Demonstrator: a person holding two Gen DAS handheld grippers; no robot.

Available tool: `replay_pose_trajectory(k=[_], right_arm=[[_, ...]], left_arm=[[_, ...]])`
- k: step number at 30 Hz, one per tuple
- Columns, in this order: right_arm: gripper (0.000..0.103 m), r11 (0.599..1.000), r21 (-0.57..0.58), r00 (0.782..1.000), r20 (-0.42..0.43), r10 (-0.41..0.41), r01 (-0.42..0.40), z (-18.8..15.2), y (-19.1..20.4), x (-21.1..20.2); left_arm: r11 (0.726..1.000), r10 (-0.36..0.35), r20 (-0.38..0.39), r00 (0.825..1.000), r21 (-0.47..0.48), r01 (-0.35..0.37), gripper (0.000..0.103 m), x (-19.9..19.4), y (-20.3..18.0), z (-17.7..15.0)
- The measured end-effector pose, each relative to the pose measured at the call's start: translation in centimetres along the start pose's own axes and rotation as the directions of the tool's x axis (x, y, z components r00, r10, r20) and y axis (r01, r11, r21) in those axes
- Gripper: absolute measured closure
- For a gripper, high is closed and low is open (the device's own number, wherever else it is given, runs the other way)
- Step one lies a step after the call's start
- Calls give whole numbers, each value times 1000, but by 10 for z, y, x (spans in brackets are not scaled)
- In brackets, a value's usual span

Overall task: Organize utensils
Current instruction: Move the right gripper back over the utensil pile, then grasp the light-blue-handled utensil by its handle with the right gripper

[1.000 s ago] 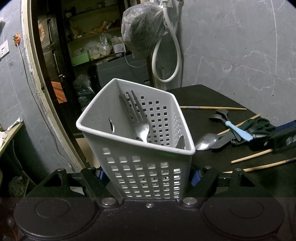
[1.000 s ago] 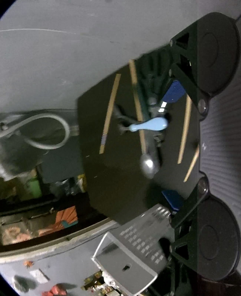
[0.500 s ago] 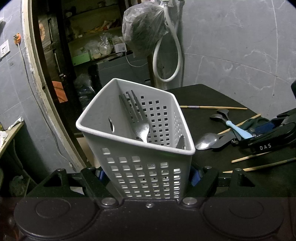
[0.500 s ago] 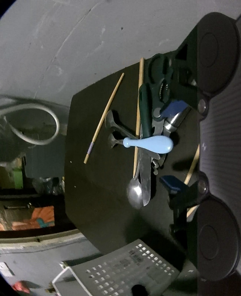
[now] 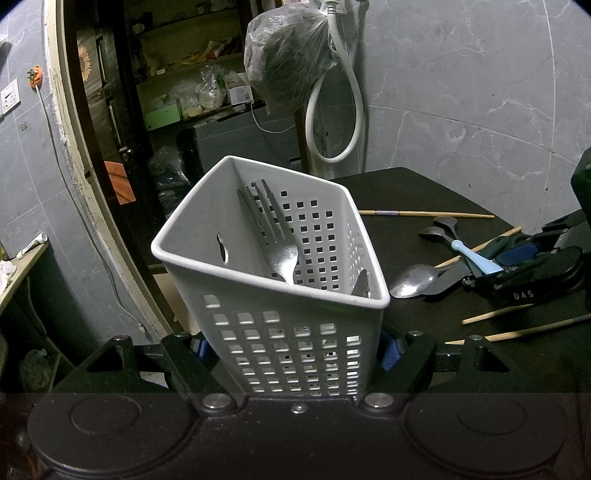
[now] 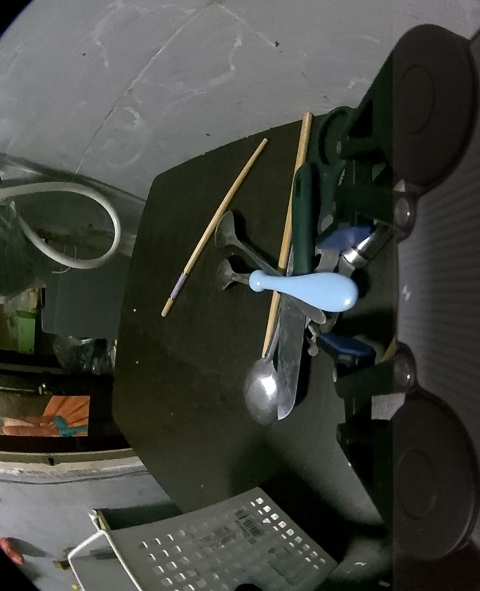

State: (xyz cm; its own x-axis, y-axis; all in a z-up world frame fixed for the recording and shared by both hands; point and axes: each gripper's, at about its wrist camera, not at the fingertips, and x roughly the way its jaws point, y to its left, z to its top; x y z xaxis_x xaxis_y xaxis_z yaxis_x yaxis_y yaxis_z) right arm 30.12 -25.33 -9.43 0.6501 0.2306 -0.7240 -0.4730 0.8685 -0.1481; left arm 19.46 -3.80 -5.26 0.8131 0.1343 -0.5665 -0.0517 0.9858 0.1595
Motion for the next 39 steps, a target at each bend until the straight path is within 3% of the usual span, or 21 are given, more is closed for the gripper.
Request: replay_pose_trajectory(k=[9,14,19,26,28,33,39], right_arm=[[51,996,-85,999,-17,-34,32,-1,7,5],[61,989,-140,999,-18,-49,46,-1,10,6],[78,985,-168,999,-13,-49,46,-1,11,4],[83,988,-154,1000,1,-29,28,0,10,0],[91,991,-131,1000,9,-21,22,0,7,-4],[93,997,62,999,17,33,-34,0,-12,-11],[94,978,200,998,24,60,-64,-4,-29,-11]], left_arm=[[1000,0,0,1000,0,0,22,0,0,0],[1000,1,0,1000,0,-1,22,0,0,0],[1000,1,0,1000,1,-1,22,0,-1,0],[1000,1,0,1000,0,-1,22,0,-1,1],[1000,1,0,1000,0,-1,22,1,-1,1],[1000,1,0,1000,2,-1,22,1,-1,1],[1000,1,-1,1000,1,-1,22,0,-1,1]])
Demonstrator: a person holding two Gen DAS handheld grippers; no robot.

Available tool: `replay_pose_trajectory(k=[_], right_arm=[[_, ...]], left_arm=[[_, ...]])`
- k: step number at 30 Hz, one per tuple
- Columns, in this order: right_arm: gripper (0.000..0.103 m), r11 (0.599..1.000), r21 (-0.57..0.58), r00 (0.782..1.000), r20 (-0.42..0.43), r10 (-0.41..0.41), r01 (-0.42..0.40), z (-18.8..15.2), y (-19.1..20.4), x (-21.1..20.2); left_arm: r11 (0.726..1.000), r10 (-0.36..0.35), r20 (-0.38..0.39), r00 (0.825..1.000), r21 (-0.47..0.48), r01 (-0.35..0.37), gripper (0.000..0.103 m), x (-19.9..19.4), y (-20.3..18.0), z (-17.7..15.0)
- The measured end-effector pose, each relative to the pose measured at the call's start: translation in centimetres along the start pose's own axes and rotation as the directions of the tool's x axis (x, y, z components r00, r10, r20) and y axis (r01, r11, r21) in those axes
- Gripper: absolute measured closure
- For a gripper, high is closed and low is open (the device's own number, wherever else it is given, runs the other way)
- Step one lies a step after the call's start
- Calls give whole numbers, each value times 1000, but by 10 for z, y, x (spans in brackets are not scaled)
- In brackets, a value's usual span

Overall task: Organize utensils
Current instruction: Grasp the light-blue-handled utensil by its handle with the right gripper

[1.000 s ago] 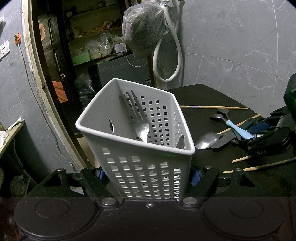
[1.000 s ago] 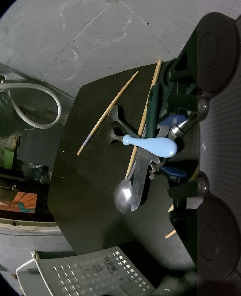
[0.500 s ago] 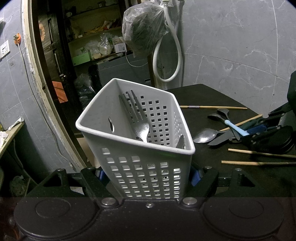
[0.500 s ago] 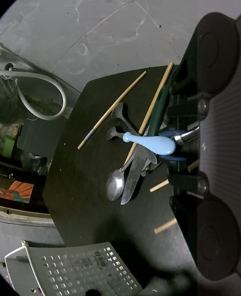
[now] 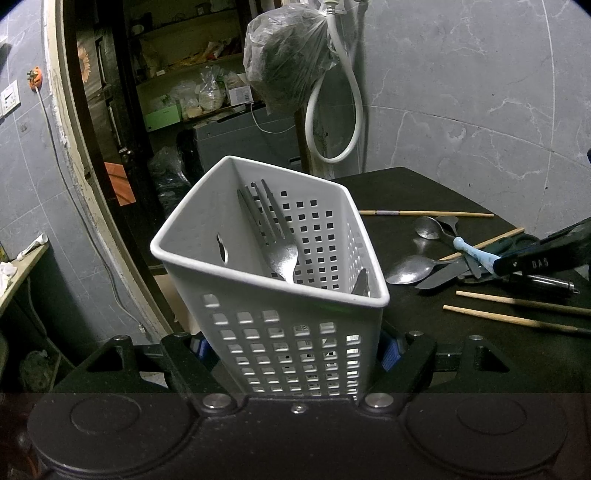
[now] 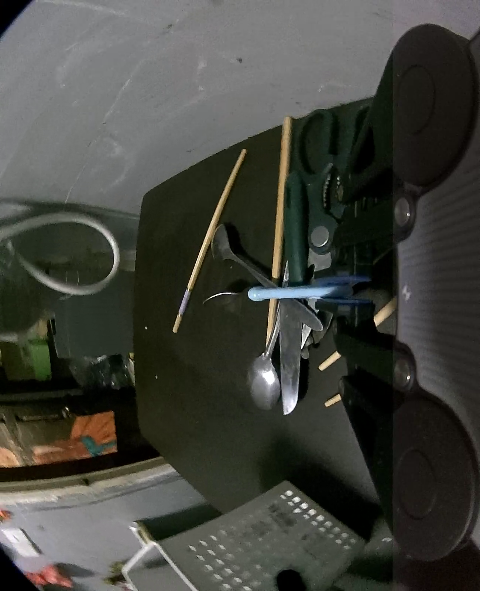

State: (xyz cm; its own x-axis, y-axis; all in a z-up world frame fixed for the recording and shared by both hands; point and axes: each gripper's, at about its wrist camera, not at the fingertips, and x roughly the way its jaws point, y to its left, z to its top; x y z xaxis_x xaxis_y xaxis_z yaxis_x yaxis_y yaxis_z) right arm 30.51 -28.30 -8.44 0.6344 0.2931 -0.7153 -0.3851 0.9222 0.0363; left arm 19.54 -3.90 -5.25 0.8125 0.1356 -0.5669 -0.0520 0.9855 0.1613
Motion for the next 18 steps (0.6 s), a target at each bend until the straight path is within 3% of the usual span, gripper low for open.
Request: replay_pose_trajectory(k=[7,14,18], right_arm=[[93,988,146,999,-12,45,-42,6,-20,6],[93,999,-52,1000,-25,-3,2,8,8,7],[93,999,-52,999,-38,-3,1,9,13,11]], left_arm=[[1000,1,0,1000,-1,-1,22,1,1,-2],[1000,1,0,1000,0,-1,22,1,1,-2],[1000,1,0,1000,1,-1,22,1,1,-2]])
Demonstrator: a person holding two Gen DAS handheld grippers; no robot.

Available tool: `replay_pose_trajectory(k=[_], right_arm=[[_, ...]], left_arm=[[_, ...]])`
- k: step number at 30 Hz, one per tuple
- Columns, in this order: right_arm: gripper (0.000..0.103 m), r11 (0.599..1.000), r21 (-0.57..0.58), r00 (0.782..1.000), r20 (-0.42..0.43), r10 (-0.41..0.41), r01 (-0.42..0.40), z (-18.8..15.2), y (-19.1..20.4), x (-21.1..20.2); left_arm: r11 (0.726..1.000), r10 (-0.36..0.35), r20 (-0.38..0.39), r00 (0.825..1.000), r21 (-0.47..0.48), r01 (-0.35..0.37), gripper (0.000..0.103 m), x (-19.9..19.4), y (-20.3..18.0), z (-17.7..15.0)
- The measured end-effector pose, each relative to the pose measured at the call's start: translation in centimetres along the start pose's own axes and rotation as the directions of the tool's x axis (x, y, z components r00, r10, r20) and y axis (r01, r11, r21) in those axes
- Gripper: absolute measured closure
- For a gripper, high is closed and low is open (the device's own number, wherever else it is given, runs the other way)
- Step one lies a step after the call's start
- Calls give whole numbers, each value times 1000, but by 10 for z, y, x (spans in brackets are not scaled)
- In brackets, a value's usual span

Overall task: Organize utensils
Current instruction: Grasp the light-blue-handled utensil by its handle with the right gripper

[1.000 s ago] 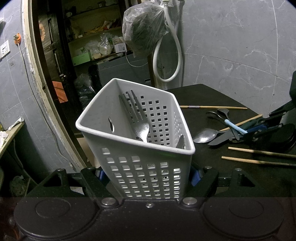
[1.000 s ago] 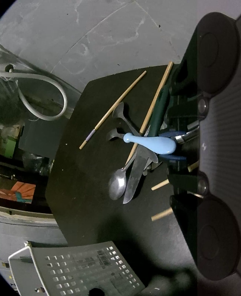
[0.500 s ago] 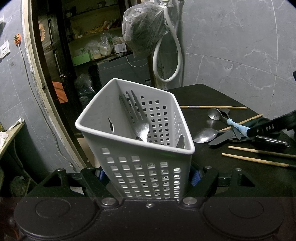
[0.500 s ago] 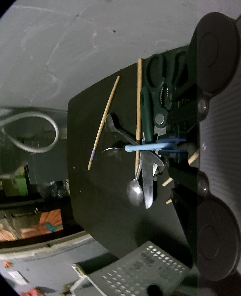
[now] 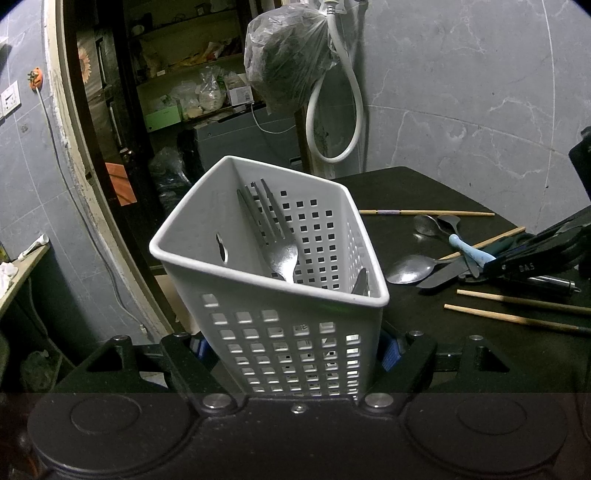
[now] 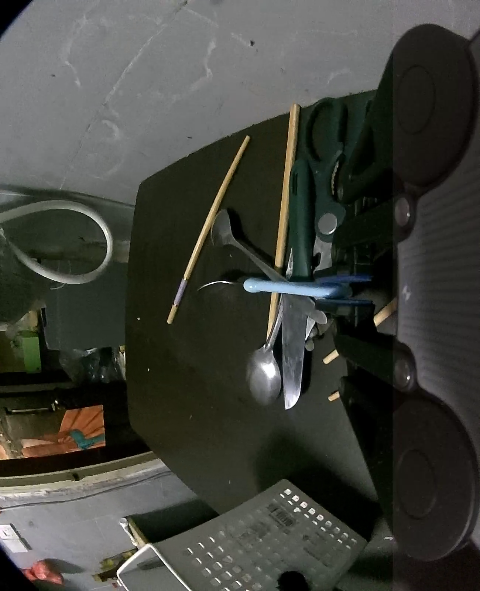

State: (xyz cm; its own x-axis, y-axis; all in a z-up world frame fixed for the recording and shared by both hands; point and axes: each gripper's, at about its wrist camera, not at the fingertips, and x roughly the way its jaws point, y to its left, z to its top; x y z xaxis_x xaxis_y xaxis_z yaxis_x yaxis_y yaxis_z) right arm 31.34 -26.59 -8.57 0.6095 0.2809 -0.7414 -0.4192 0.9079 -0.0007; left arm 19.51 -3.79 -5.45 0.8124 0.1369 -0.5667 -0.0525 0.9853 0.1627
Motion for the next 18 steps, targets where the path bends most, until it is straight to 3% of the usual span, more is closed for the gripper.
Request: replay_pose_trajectory(k=[10,18], right_arm=[[94,999,42,1000,10,9,-9,-2,-8,6],[94,997,-27,983,170,-67,73,11,3,-34]], left_arm=[[1000,0,0,1000,0,0,21,0,2,-1],[1000,0,0,1000,-1,0,21,0,2,-1]])
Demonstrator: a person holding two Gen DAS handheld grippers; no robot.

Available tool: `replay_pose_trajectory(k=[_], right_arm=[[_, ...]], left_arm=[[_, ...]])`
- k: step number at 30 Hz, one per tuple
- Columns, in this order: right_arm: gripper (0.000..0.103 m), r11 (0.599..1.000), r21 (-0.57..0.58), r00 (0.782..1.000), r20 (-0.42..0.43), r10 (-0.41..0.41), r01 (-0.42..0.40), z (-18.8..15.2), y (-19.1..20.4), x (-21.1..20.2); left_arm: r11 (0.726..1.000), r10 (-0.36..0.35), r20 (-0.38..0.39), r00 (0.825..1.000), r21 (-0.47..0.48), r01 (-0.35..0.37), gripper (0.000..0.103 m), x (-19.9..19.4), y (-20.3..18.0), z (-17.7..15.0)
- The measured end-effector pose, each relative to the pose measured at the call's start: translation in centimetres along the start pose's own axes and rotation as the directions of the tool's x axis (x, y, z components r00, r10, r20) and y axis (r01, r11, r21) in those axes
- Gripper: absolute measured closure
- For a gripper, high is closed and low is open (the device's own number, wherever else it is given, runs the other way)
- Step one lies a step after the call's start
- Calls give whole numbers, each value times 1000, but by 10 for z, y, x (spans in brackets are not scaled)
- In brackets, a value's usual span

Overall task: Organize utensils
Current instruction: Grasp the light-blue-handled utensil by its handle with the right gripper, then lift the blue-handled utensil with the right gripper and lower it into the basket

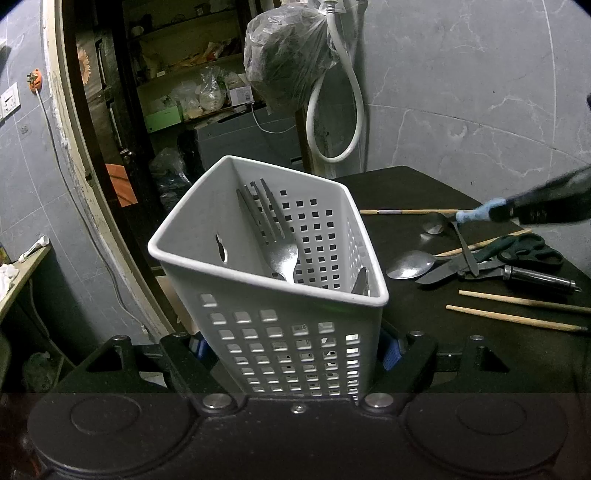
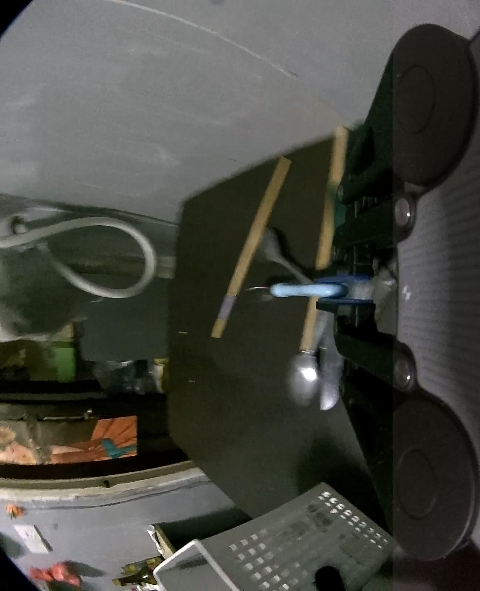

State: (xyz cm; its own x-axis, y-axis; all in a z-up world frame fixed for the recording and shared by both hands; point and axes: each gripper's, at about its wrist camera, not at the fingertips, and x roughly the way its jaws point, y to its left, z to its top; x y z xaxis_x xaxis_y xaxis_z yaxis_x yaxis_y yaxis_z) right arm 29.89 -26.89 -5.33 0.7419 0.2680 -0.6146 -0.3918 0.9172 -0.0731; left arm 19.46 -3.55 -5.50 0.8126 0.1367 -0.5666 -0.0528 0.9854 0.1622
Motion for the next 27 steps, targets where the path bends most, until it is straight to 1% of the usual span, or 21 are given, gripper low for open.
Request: replay_pose_trajectory(k=[3,8,16,19,23,26,27], right_arm=[[94,1000,-26,999,38,-9,10,11,3,-9],[94,1000,-23,996,93,-6,8,27,4,-21],[94,1000,-17,992,130,0,2,39,3,-24],[94,1000,-4,987,158,7,-7,45,1,-33],[94,999,4,975,218,42,-44,62,1,-54],[94,995,-12,954,283,97,-98,80,3,-78],[94,992,-19,943,308,123,-123,87,5,-87]], left_arm=[[1000,0,0,1000,1,0,21,0,0,0],[1000,1,1,1000,0,-1,22,0,-1,0],[1000,1,-1,1000,-2,-1,22,1,-1,0],[1000,2,0,1000,1,-2,22,1,-2,0],[1000,2,0,1000,1,-2,22,1,-2,0],[1000,3,0,1000,1,-3,22,1,-2,0],[1000,3,0,1000,1,-3,22,1,-1,0]])
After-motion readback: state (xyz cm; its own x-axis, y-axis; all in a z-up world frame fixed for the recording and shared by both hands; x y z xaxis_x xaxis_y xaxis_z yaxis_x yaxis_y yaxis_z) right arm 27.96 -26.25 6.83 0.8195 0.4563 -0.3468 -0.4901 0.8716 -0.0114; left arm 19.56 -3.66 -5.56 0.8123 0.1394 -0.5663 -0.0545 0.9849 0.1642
